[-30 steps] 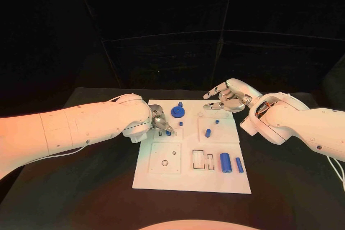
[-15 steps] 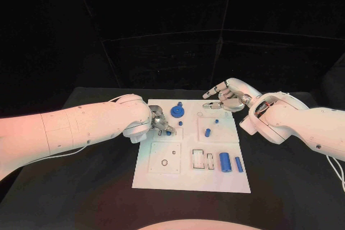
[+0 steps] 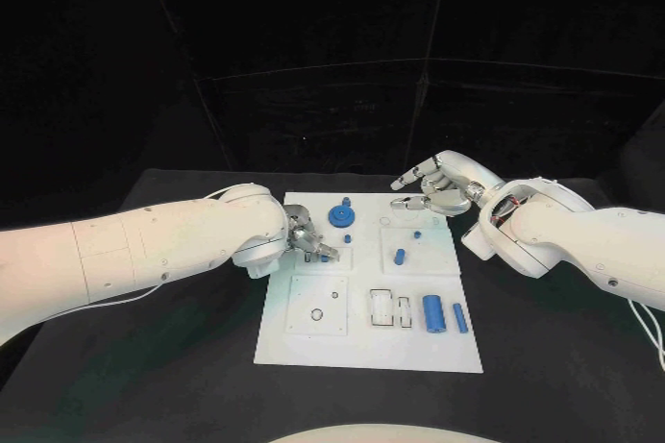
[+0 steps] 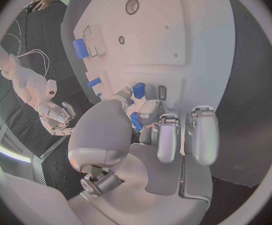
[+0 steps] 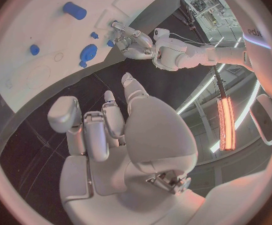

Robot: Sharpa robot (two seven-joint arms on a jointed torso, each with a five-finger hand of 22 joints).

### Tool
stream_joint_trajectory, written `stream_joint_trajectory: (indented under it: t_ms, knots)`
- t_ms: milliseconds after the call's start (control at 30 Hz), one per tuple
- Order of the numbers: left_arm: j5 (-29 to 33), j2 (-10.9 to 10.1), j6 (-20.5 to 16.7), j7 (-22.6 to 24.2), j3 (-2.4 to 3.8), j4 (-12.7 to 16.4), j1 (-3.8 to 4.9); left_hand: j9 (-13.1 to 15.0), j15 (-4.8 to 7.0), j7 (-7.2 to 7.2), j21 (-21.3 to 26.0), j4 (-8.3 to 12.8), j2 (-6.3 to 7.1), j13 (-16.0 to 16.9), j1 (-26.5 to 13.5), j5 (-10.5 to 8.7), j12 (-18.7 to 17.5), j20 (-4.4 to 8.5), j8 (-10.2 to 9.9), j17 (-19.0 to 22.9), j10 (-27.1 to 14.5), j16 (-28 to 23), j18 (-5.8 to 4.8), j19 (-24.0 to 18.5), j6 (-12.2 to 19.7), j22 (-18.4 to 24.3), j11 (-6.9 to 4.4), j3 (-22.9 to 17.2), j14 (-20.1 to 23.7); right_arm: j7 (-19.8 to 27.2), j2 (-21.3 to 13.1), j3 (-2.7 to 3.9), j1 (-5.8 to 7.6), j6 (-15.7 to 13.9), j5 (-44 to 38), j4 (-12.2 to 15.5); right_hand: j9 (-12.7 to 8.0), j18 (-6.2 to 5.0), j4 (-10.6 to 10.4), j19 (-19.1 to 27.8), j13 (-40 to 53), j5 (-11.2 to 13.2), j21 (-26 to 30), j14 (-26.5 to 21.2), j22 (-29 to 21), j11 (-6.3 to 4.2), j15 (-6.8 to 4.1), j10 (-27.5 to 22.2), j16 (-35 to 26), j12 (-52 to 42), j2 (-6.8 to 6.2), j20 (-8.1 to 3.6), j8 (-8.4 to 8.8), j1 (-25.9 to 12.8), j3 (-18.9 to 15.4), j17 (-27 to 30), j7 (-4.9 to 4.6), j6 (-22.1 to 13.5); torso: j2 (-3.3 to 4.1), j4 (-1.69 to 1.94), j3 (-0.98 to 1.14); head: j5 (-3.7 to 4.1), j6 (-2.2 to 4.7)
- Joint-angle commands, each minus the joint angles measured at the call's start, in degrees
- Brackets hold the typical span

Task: Assemble the parts on the task board

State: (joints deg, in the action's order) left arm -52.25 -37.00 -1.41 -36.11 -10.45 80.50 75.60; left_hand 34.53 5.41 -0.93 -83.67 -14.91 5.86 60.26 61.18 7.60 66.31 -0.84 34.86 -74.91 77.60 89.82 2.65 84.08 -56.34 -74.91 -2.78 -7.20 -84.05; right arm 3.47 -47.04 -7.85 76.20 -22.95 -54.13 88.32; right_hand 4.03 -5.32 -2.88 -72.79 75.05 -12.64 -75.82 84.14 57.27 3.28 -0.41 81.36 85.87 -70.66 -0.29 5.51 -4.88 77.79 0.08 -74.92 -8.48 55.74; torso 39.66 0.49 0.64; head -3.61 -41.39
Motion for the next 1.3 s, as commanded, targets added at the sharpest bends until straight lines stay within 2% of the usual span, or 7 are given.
stream_joint_trajectory:
  t_ms: [33, 233, 333, 433, 600, 833, 1300]
  knots:
    - [-0.2, -0.4, -0.9, 0.6, 0.09, 0.6, 0.34, -0.1, 0.41, -0.32, 0.0, -0.5, -0.47, -0.2, 0.4, -0.48, -0.1, 0.31, 0.4, -15.1, -0.1, 0.2, -0.52, 2.3, 0.0, -6.1, 0.16, 0.9, -6.0, 0.4, 0.1, 0.03, 0.12, -0.7, 0.4, -0.2, -0.1, -0.83, -0.1, 0.3, 0.2, -0.3, 0.3, 3.9, -0.1, 0.07, -0.4, -0.4, -0.2, 0.2, 0.06, -0.04, 0.25, -0.5, -0.4, -6.5, 0.02, 0.4, -0.02, -0.03, 0.03, 0.0, 0.09]
    - [-0.2, -1.8, -0.6, 1.3, 0.26, 1.8, 1.42, -0.1, 0.3, -0.58, 0.5, -1.7, -0.59, -1.6, 0.5, -1.02, -1.3, 0.25, 0.3, -15.1, -1.0, 0.2, -0.35, 2.0, 0.8, -5.4, 0.35, 3.0, -6.0, 0.5, 0.1, 0.03, 0.12, -0.7, 0.7, -0.6, -0.1, -0.82, -0.1, 0.2, 0.2, -0.4, 0.3, 3.9, -0.1, 0.06, -0.41, -0.4, -0.2, 0.2, 0.08, -0.04, 0.26, -0.6, -0.5, -6.5, 0.03, 0.4, 0.05, -0.03, 0.05, 0.09, 0.24]
    - [0.2, -2.6, 0.9, 1.3, 0.37, 2.0, 2.34, -0.4, 0.06, -0.98, 1.3, -1.8, -0.89, -3.3, 0.2, -1.32, -2.7, 0.08, -0.2, -15.1, -2.2, 0.2, -0.13, 1.6, 1.9, -4.5, 0.68, 4.4, -6.0, 0.5, 0.1, 0.03, 0.12, -0.7, 0.9, -0.8, -0.1, -0.82, -0.2, 0.2, 0.2, -0.4, 0.3, 3.9, -0.1, 0.06, -0.41, -0.4, -0.2, 0.2, 0.08, -0.04, 0.26, -0.6, -0.5, -6.5, 0.03, 0.4, 0.05, 0.01, 0.06, 0.11, 0.33]
    - [1.5, -3.3, 3.5, 1.2, 0.42, 1.2, 3.49, -0.9, -0.28, -1.52, 2.0, -1.6, -1.49, -4.7, 1.2, -1.08, -3.7, -0.23, -1.1, -15.1, -3.1, 0.2, 0.05, 1.2, 3.1, -3.7, 1.12, 5.5, -6.0, 0.5, 0.2, 0.03, 0.12, -0.7, 0.9, -1.0, -0.1, -0.82, -0.2, 0.2, 0.2, -0.4, 0.3, 3.9, -0.1, 0.06, -0.41, -0.4, -0.2, 0.2, 0.08, -0.04, 0.26, -0.6, -0.5, -6.5, 0.03, 0.4, 0.03, 0.06, 0.07, 0.1, 0.35]
    - [2.3, -3.4, 7.0, 1.3, 0.45, -0.8, 4.68, -2.2, -0.95, -2.44, 3.0, -1.5, -2.22, -6.8, 3.2, -0.66, -5.4, -0.82, -2.9, -15.1, -4.5, 0.2, 0.31, 0.7, 4.7, -2.6, 1.91, 6.9, -6.0, 0.5, 0.2, 0.03, 0.12, -0.6, 0.9, -1.2, -0.1, -0.83, -0.2, 0.3, 0.2, -0.4, 0.3, 3.9, -0.1, 0.06, -0.41, -0.4, -0.3, 0.2, 0.08, -0.04, 0.27, -0.7, -0.5, -6.5, 0.03, 0.4, 0.08, 0.02, 0.05, 0.09, 0.41]
    - [2.5, -1.8, 8.6, 2.1, 0.47, -5.6, 5.58, -4.4, -1.64, -3.34, 3.8, -1.3, -3.11, -8.6, 6.2, -0.1, -6.6, -1.49, -5.1, -15.1, -5.8, 0.2, 0.53, 0.3, 5.6, -1.7, 2.71, 8.0, -6.0, 0.5, 0.3, 0.03, 0.12, -0.6, 1.0, -1.3, -0.1, -0.82, -0.2, 0.2, 0.2, -0.4, 0.3, 3.9, -0.1, 0.06, -0.41, -0.4, -0.2, 0.2, 0.09, -0.04, 0.28, -0.6, -0.6, -6.5, 0.04, 0.4, 0.12, -0.04, 0.02, -0.06, 0.58]
    - [0.8, 1.7, 11.1, 2.4, 0.53, -12.5, 6.5, -5.2, -1.81, -3.5, 3.7, -1.5, -3.58, -8.5, 6.7, 0.04, -6.3, -1.7, -5.6, -15.1, -5.8, 0.2, 0.48, 0.5, 5.3, -1.9, 2.87, 8.5, -6.0, 0.5, 0.5, 0.03, 0.12, -0.5, 1.0, -1.4, -0.1, -0.81, -0.2, 0.2, 0.2, -0.5, 0.2, 3.9, 0.0, 0.05, -0.42, -0.4, -0.2, 0.1, 0.13, -0.04, 0.29, -0.6, -0.5, -6.5, 0.05, 0.4, 0.08, 0.05, 0.1, -0.09, 0.61]
